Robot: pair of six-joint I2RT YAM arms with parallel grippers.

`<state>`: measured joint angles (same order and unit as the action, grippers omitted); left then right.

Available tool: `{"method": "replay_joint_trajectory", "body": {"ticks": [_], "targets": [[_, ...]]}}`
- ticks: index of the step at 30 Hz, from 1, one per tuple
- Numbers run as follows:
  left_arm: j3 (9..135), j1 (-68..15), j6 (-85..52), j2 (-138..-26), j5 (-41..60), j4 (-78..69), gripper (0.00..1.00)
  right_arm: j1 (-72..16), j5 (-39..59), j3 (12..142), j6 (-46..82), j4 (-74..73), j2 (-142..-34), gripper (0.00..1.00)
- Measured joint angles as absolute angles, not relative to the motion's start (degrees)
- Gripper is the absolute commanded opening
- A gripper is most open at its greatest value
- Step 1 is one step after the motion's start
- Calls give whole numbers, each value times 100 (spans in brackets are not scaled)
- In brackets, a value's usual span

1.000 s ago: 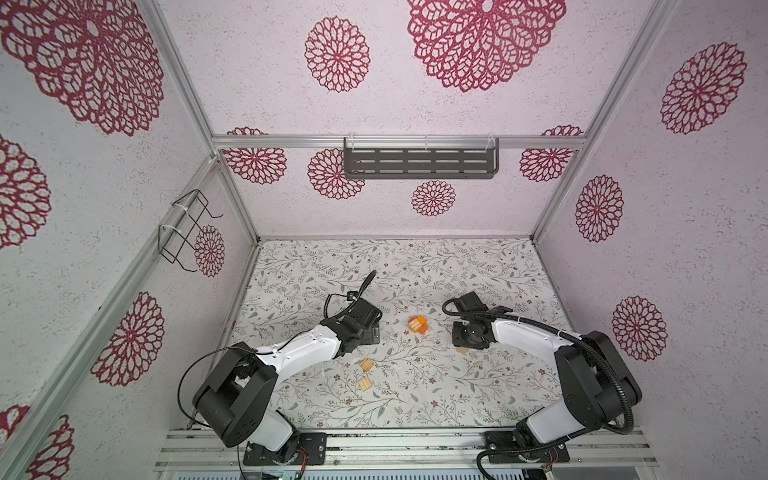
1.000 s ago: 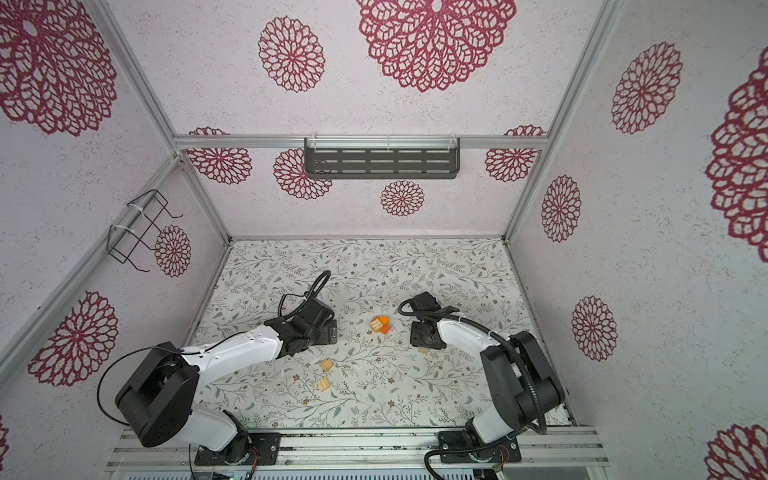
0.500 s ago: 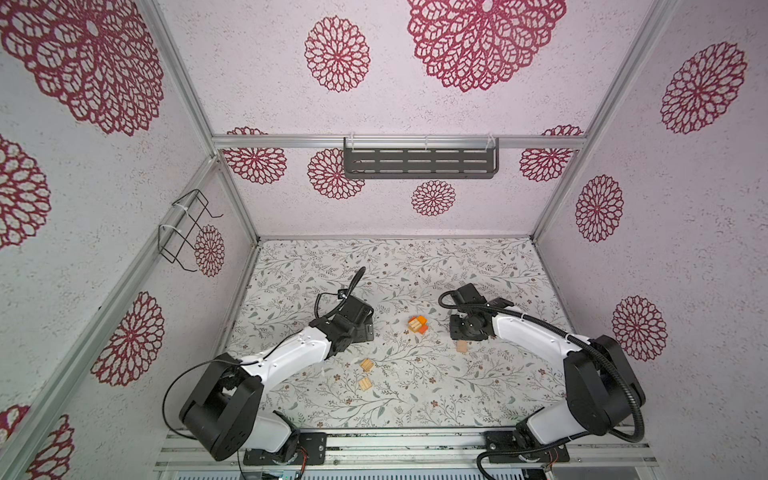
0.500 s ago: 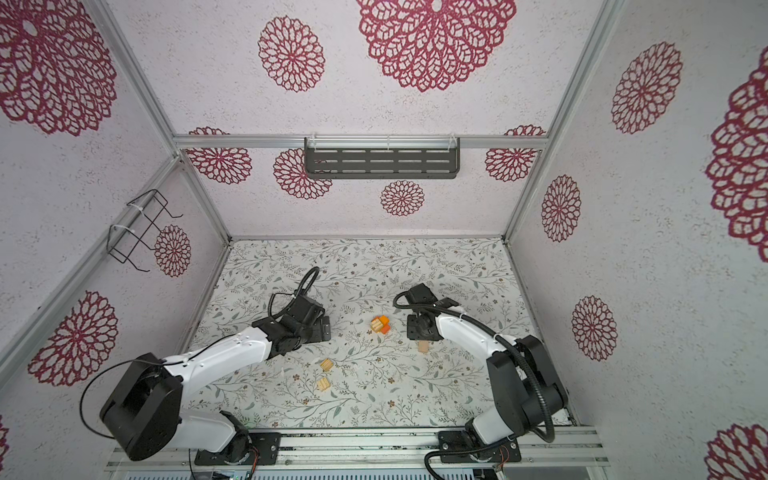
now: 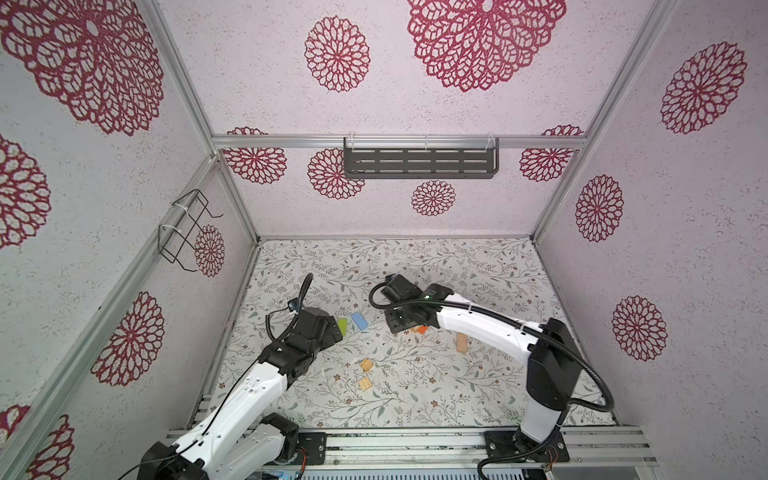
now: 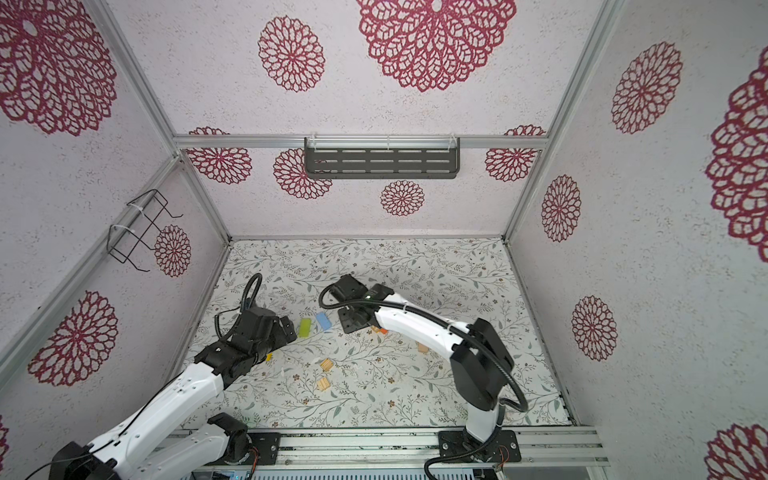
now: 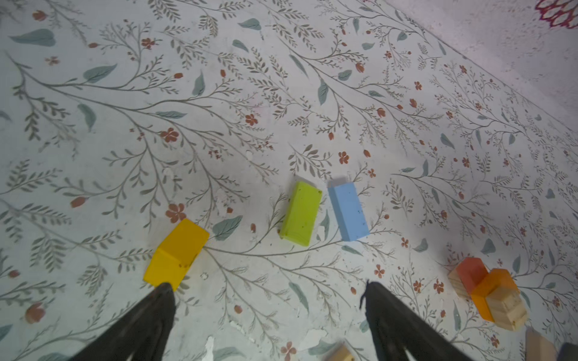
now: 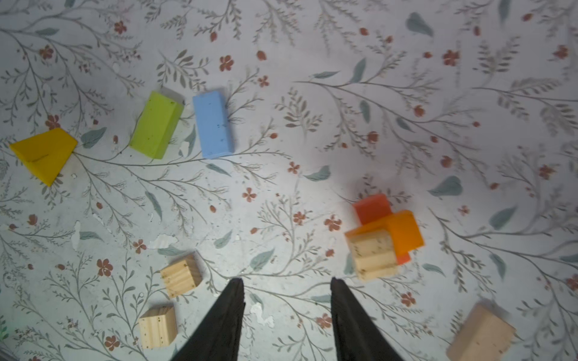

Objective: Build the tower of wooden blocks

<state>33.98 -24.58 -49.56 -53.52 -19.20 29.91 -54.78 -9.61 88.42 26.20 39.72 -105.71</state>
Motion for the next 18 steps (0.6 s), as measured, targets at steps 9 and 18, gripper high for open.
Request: {"method": "replay_joint_trajectory", "body": {"ticks": [9,18], "targets": [[2803,-2115,-5367,-4268,-2259,3354,97,-6060,-731,9856,2449,4042,-11824,49],[2519,-1929,-5433,-4228,-2130,3371,97,-6243,-556,9950,2364,4045,-12143,54]]}}
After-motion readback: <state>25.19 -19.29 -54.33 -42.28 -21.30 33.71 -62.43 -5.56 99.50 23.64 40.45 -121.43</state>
